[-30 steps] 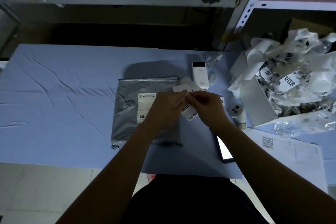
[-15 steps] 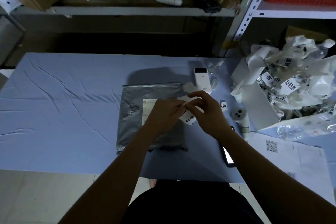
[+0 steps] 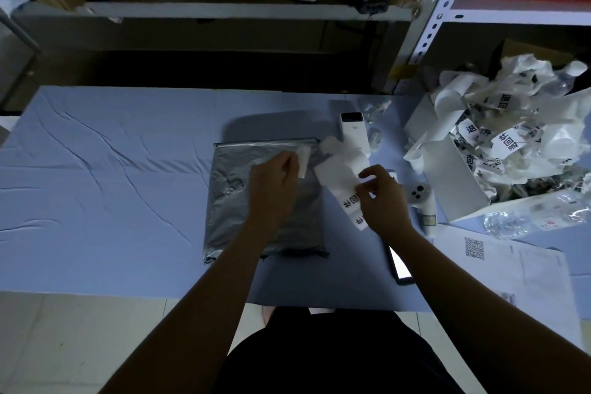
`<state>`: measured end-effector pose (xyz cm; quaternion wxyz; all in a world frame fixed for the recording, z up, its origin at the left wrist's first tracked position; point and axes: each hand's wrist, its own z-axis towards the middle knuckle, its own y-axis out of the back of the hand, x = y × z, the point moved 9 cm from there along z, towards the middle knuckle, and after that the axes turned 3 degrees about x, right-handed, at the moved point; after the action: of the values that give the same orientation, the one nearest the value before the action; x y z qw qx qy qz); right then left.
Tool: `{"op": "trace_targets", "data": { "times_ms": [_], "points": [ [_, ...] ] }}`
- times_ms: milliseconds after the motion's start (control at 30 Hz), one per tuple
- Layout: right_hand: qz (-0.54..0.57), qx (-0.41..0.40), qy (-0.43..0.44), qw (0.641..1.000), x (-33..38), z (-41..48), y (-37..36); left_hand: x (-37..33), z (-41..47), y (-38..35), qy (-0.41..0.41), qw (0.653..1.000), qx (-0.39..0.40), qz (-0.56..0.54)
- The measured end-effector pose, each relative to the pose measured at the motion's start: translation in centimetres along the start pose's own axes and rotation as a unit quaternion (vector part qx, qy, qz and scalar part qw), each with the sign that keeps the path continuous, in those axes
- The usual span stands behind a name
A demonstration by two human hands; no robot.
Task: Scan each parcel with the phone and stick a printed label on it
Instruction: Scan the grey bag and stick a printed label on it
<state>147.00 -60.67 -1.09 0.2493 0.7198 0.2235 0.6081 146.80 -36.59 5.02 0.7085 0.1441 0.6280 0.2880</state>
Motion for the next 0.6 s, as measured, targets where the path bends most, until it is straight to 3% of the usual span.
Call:
{"op": "trace_targets", "data": {
  "times_ms": [67,133,167,233,300,400,500,600],
  "points": [
    [-0.086,-0.022,-0.036,0.995,-1.2,0.1,0.2,0.0,0.0,1.3,-0.003,0.999,-0.042,0.015],
    [-0.113,-0.031,-0.011,0.993,-0.3,0.4,-0.2,-0.2,0.2,1.9,-0.01,0.998,-0.052,0.036],
    [-0.075,-0.018,0.008,0.997,0.7,0.6,-0.9,0.0,0.4,2.0,-0.01,0.999,-0.046,0.027],
    [0.108,0.074,-0.02,0.991,2.6,1.1,-3.6,0.6,0.7,1.8,0.009,0.999,-0.02,-0.03],
    [0.307,0.197,-0.117,0.924,4.7,0.6,-7.2,1.5,0.9,1.5,0.031,0.996,0.011,-0.088],
    [0.413,0.313,-0.172,0.838,7.7,-0.5,-10.1,2.7,1.2,1.7,0.038,0.992,0.051,-0.11],
    [0.456,0.344,-0.161,0.805,9.2,-0.4,-10.9,3.8,1.6,2.4,0.039,0.989,0.082,-0.114],
    [0.501,0.319,-0.174,0.786,9.2,0.0,-11.8,4.9,2.1,2.9,0.033,0.987,0.111,-0.113]
  ]
}}
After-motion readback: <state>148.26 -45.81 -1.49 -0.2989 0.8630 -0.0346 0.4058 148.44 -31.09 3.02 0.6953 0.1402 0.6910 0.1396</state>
